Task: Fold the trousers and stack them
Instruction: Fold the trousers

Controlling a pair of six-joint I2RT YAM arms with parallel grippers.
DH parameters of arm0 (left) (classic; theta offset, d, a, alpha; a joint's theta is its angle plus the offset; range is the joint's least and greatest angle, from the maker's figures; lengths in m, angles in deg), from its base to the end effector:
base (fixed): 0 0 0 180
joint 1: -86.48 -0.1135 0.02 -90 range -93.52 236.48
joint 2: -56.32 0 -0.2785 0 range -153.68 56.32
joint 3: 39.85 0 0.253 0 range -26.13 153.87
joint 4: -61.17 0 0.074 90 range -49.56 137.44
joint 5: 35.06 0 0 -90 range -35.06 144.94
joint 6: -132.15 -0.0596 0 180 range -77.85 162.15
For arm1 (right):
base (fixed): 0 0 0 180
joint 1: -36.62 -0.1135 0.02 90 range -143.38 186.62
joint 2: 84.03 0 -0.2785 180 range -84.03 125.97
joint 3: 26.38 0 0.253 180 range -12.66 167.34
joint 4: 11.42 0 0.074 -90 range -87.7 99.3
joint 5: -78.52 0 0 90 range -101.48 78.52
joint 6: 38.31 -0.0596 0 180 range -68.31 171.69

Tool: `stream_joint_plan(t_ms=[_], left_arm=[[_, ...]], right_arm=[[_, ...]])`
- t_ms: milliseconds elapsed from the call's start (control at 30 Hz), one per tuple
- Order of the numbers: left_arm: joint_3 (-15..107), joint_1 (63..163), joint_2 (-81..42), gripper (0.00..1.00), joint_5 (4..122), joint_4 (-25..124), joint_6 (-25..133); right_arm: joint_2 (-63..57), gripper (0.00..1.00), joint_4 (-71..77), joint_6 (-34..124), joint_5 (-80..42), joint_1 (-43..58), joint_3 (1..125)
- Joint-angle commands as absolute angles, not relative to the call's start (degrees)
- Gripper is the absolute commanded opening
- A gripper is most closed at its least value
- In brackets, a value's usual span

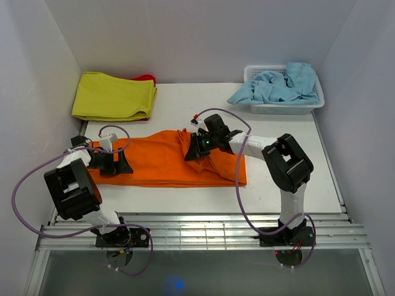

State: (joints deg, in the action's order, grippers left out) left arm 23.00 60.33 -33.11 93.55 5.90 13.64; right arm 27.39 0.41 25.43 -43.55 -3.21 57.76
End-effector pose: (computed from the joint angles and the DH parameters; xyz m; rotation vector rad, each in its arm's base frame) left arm 0.2503 0.0815 0.1594 0.1191 2.6142 -0.7285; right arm 0.3201 0.3082 0.1783 -0.6127 2.3570 1.2073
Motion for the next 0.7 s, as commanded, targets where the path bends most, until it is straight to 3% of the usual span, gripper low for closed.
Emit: stream_joint_plan(t_ms=[0,167,200,233,367,400,467,667], left_arm=[[21.4,60.2,-34.6,0.98,91.3,8.1,12.2],[21.6,60.2,-35.0,0.98,91.5,8.2,12.2],[21.6,60.2,-34.9,0.98,91.5,8.2,12.3],[21.9,60.1,-34.7,0.98,91.7,7.9,12.3],[22.8,60.2,-32.4,0.98,95.9,6.1,10.9],[23.0,60.2,-31.0,0.98,97.9,5.8,10.5],[23.9,60.2,-29.8,0.98,99.6,5.1,10.2],[29.2,61.5,-23.1,0.98,106.4,1.9,9.2]], right_arm=[[25.6,0.08,-3.5,22.1,-42.5,-4.9,60.1],[29.1,0.08,-1.7,20.3,-43.9,-7.3,62.9],[29.4,0.12,-1.7,19.8,-44.4,-7.8,63.0],[29.7,0.32,-2.0,19.7,-45.3,-8.3,63.2],[27.3,0.64,-1.9,20.3,-48.0,-8.8,64.1],[26.4,0.82,-0.9,22.7,-47.7,-8.7,65.2],[23.2,0.98,2.8,25.6,-47.2,-8.6,66.4],[13.6,0.77,8.2,35.2,-47.2,-2.3,61.7]])
